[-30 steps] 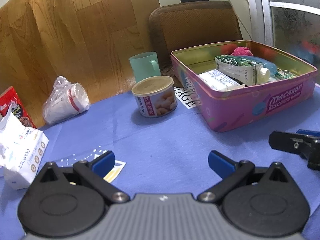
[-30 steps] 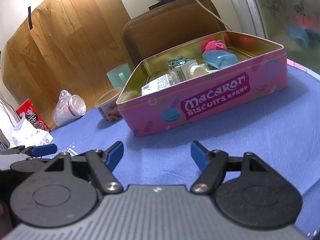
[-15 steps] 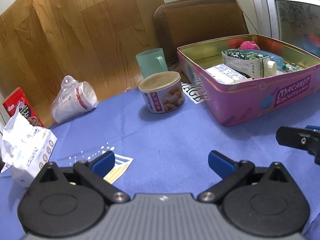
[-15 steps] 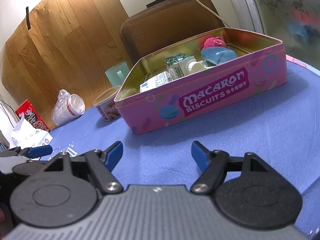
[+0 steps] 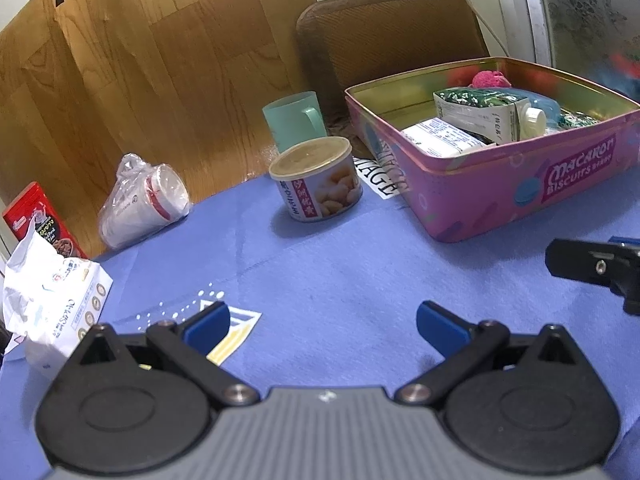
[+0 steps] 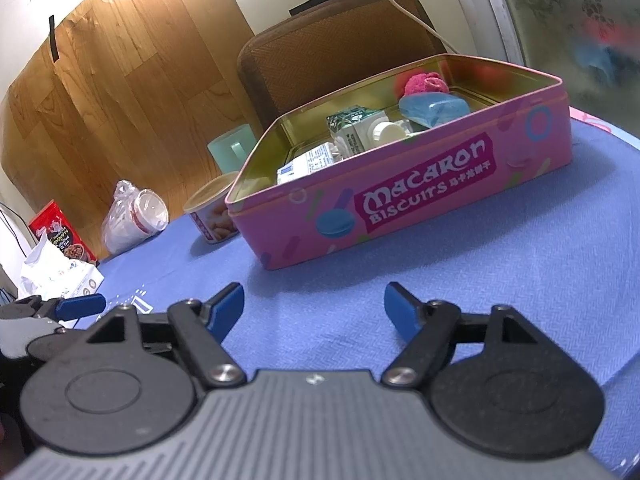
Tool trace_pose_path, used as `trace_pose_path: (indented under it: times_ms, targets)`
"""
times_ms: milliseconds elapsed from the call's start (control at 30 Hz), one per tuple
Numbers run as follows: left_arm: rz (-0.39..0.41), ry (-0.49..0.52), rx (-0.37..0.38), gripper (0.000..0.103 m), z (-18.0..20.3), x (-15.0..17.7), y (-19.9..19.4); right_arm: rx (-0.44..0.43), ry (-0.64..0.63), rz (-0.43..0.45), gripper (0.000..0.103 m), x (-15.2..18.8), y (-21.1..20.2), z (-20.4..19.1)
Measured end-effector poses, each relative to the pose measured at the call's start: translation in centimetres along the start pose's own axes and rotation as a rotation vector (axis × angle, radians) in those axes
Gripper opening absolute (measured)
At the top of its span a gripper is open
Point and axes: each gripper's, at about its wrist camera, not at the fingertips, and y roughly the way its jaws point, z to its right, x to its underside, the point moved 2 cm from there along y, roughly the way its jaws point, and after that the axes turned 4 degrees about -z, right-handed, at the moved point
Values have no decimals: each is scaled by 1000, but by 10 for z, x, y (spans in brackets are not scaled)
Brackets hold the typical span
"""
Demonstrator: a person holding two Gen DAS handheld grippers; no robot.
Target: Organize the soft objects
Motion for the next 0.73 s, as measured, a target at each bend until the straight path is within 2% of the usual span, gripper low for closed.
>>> trace_pose_path:
  times_ms: [500, 733]
  targets:
    - [-16, 6, 29, 103, 5, 0, -2, 1, 1, 1, 79, 0, 0, 0]
    - [-10, -18, 94, 103, 2, 0, -3, 2, 0, -1, 79, 0, 1, 0]
